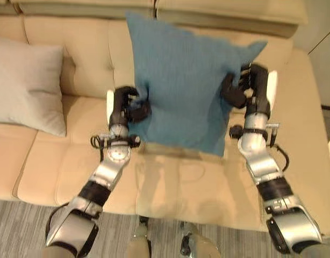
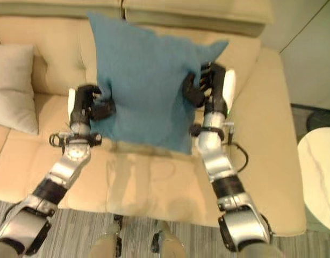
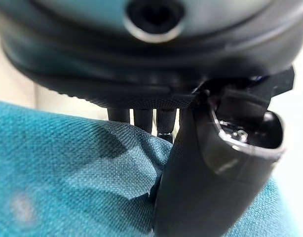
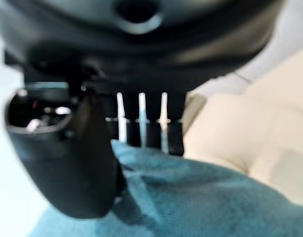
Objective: Pick up all the scattered cushions and arrange them neatly on the sofa.
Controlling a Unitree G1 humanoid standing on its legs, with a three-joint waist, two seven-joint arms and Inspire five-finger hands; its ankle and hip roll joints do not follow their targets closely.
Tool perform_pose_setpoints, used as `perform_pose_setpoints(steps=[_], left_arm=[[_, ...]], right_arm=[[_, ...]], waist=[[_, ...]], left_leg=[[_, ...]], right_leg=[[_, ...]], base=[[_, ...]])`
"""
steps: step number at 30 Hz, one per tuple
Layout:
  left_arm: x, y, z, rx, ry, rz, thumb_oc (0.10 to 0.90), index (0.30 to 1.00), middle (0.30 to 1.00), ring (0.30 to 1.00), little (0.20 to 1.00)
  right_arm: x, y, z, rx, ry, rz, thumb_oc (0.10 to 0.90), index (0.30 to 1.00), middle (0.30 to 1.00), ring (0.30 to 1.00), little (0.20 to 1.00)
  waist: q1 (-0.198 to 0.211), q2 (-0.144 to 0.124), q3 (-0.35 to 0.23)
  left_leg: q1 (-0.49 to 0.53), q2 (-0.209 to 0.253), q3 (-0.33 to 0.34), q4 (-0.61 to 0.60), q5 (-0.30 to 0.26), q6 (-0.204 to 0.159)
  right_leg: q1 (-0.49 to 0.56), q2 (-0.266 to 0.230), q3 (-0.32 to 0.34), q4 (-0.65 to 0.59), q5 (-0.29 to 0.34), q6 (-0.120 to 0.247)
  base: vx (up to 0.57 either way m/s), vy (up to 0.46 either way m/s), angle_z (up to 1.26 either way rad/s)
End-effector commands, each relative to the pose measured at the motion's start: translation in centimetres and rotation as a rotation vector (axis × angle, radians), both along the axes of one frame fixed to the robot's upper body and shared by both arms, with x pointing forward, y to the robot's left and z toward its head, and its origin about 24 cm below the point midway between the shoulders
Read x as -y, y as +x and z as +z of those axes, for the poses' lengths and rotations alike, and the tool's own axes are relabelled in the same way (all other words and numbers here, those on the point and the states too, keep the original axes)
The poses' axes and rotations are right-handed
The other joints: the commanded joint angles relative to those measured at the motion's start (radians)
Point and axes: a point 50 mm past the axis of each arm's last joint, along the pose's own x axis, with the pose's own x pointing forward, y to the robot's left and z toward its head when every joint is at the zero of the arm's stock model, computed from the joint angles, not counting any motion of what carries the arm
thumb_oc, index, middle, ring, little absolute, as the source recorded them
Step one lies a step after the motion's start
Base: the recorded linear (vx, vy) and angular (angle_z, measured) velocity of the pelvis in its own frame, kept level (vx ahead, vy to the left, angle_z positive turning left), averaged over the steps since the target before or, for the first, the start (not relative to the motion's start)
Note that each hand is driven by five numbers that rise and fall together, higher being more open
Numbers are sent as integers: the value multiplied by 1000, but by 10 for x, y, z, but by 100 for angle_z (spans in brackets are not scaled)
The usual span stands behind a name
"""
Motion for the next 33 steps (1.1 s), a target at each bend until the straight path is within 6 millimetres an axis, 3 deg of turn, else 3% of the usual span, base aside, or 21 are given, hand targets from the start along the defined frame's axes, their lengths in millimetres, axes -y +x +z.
perform_pose_setpoints(steps=[1,2,3,5,6,11,16,17,18,19,22,23,26,27,28,29,30,32,33], left_arm=[[37,-3,131,478,122,-117,497,446,446,446,446],[40,0,139,479,159,-115,549,524,524,524,524],[44,7,150,463,223,-106,800,900,900,900,900],[45,10,158,455,243,-96,800,900,900,900,900],[47,13,162,445,244,-91,800,900,900,900,900],[39,24,166,364,227,-69,800,900,900,900,900],[28,29,138,282,152,-85,800,900,900,900,900],[12,31,106,204,139,-66,800,900,900,900,900],[12,31,106,202,139,-65,800,900,900,900,900],[-3,30,88,157,117,-37,800,900,900,900,900],[-38,25,73,126,97,29,800,900,900,900,900],[-38,24,72,125,96,29,800,900,900,900,900],[-91,8,58,100,87,129,800,900,900,900,900],[-91,8,57,97,87,129,800,900,900,900,900],[-111,-5,42,77,79,164,800,900,900,900,900],[-111,-5,41,74,80,164,800,900,900,900,900],[-127,-20,22,51,51,186,800,900,900,900,900],[-133,-35,-1,16,12,184,800,900,900,900,900],[-133,-35,-1,15,12,184,800,900,900,900,900]], right_arm=[[-35,-24,122,532,-99,75,400,300,300,300,300],[-35,-21,130,539,-107,56,400,300,300,300,300],[-35,-18,146,556,-113,29,467,401,401,401,401],[-32,-16,155,558,-102,12,595,592,592,592,592],[-30,-14,160,546,-93,-1,800,900,900,900,900],[-25,-6,176,486,-107,-11,800,900,900,900,900],[-14,0,160,404,-83,4,800,900,900,900,900],[-7,3,145,355,-74,31,800,900,900,900,900],[-7,3,144,354,-74,31,800,900,900,900,900],[0,3,134,323,-84,34,800,900,900,900,900],[17,-1,124,287,-126,34,800,900,900,900,900],[17,-1,124,285,-126,35,800,900,900,900,900],[49,-13,107,233,-137,31,800,900,900,900,900],[49,-13,107,231,-137,32,800,900,900,900,900],[63,-20,91,199,-127,31,800,900,900,900,900],[63,-21,90,196,-127,31,800,900,900,900,900],[80,-29,67,136,-114,15,800,900,900,900,900],[92,-37,39,68,-79,3,800,900,900,900,900],[92,-37,39,68,-78,3,800,900,900,900,900]], waist=[[-36,-32,-36],[-37,-29,-36],[-39,-23,-35],[-41,-19,-33],[-42,-16,-30],[-48,-10,-21],[-50,-8,-8],[-50,-5,-8],[-50,-5,-10],[-49,-4,-10],[-46,-3,-18],[-47,-2,-20],[-44,0,-38],[-44,0,-39],[-42,2,-46],[-42,2,-48],[-42,4,-57],[-41,3,-64],[-41,3,-64]], left_leg=[[-8,-72,31,1,-111,9],[-27,-72,30,1,-107,7],[-61,-71,29,1,-102,2],[-82,-72,27,1,-97,0],[-102,-71,27,1,-91,-4],[-184,-68,24,1,-76,-10],[-205,-65,25,1,-72,-12],[-205,-66,26,1,-73,-14],[-205,-66,26,1,-73,-14],[-204,-65,30,1,-74,-14],[-200,-63,34,1,-72,-17],[-200,-63,34,1,-72,-17],[-174,-59,39,1,-76,-20],[-173,-59,39,1,-77,-20],[-149,-56,42,1,-80,-22],[-147,-56,42,1,-81,-22],[-119,-54,44,1,-87,-22],[-87,-51,48,1,-89,-23],[-86,-51,48,1,-90,-23]], right_leg=[[61,-16,59,5,-150,113],[42,-15,60,5,-146,115],[6,-17,62,5,-137,120],[-17,-16,64,5,-133,121],[-36,-16,62,5,-128,123],[-125,-13,65,5,-109,127],[-148,-9,63,5,-110,127],[-153,-7,62,5,-110,125],[-153,-7,62,5,-110,125],[-153,-7,61,5,-110,124],[-149,-5,63,5,-111,124],[-149,-5,63,5,-111,124],[-123,-2,58,5,-120,122],[-121,-2,58,5,-120,122],[-97,-2,53,5,-127,120],[-95,-2,53,5,-127,120],[-67,-4,49,5,-134,118],[-33,-4,46,5,-141,116],[-33,-4,46,5,-141,116]], base=[[0,0,0],[0,0,0],[0,0,0],[-3,-15,6],[-9,-23,8],[-10,-23,5],[-3,-22,14],[7,-19,-33],[3,-35,-33],[-4,-18,15],[-4,-8,1],[0,0,0],[-2,-3,-1],[1,1,-7],[7,4,-12],[14,5,-11],[8,0,-9],[6,-5,-12],[0,0,0]])
